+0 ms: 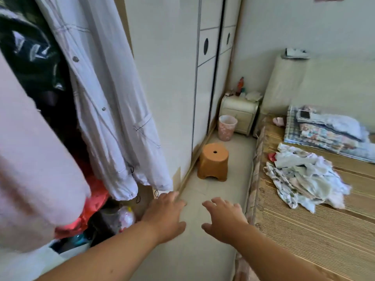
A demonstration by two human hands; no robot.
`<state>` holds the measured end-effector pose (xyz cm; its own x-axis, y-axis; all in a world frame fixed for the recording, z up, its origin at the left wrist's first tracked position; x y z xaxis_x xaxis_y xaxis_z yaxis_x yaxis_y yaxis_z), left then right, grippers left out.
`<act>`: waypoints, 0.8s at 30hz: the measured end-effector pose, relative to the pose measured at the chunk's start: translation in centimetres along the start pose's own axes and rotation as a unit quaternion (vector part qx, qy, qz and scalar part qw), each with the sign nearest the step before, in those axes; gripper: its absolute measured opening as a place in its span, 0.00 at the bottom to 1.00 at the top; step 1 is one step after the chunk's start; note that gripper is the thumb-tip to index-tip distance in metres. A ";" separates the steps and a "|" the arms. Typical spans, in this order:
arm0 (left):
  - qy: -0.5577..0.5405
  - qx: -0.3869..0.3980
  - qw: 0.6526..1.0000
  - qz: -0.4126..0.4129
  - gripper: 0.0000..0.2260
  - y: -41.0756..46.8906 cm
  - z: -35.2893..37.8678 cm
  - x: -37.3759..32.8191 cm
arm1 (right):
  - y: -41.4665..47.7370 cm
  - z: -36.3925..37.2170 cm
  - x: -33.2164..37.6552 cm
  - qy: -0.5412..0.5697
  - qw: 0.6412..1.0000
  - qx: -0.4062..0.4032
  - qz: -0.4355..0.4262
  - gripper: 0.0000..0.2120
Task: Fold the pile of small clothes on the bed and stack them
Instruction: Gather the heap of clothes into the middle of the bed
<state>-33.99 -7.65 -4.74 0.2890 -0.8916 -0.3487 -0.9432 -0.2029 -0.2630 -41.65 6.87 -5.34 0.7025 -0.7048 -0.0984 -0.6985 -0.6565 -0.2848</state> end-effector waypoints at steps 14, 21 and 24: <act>-0.017 0.068 0.991 0.116 0.28 27.6 -3.5 -13.8 | 12.7 -2.0 -24.2 0.053 0.987 0.050 0.142 0.27; 0.024 0.115 0.976 0.183 0.28 40.6 -4.2 -17.9 | 19.4 -1.9 -33.1 0.088 0.964 0.076 0.241 0.24; 0.048 0.122 0.966 0.222 0.28 47.6 -5.6 -19.4 | 24.1 -2.6 -36.7 0.097 0.955 0.074 0.272 0.25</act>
<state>-85.45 -2.25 -5.46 -0.1634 -0.9043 -0.3943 -0.9004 0.3001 -0.3152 -84.65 16.24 -6.07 0.1929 -0.9766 -0.0956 -0.9158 -0.1442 -0.3748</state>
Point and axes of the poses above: each hand's wrist, its own y-axis towards the middle knuckle, its own z-axis out of the palm, x = y × z, the point moved 4 cm from there along y, towards the middle knuckle, and after that the axes turned 14 degrees about -y, right-handed, at the moved point
